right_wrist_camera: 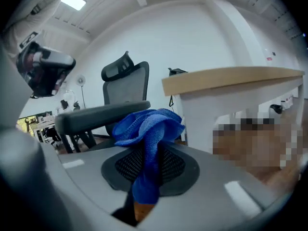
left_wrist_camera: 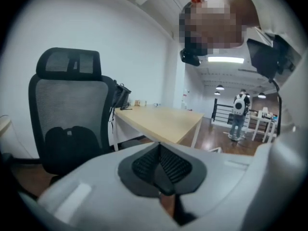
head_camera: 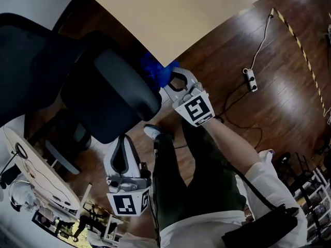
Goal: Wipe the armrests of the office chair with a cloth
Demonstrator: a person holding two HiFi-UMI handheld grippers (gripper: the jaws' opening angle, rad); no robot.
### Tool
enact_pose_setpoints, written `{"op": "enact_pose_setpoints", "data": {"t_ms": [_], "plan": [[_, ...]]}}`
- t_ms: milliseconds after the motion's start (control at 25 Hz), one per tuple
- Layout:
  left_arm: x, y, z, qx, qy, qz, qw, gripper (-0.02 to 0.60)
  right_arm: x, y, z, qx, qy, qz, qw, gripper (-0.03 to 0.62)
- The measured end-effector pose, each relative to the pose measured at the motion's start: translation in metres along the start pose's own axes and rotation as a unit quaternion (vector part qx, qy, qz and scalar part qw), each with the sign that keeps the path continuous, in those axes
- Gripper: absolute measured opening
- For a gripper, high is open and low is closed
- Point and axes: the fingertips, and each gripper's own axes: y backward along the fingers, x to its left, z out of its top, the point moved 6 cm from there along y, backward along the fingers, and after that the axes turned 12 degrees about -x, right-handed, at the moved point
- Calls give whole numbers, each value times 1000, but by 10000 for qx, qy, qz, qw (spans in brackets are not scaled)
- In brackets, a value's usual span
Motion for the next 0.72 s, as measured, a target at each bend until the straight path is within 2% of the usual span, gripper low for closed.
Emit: {"op": "enact_pose_setpoints", "data": {"t_ms": [80,160,320,440,560,720], "plan": [[-13,1,-2,29,-254,7,9997,-8,-2,-34,-25,-161,-12,221,9996,71],[-27,7,2,-46,-272,-65,9996,-8,-9,-70,-62,-51,14,291,9996,71],[-30,30,4,10,-51,-44,10000,-8,-31,-118,-141,1045,-152,183,9942,71],[-20,35,2,25,-108,9,9999,-8,-35,-121,-170,1217,-533,136,9910,71],[-11,32,10,-155,-91,124,9998,-8,-28,-90,-148,928,-463,99,9946,71],[1,49,24,-296,29,181,9994,-8,13,19,-82,619,-393,227,9971,71]]}}
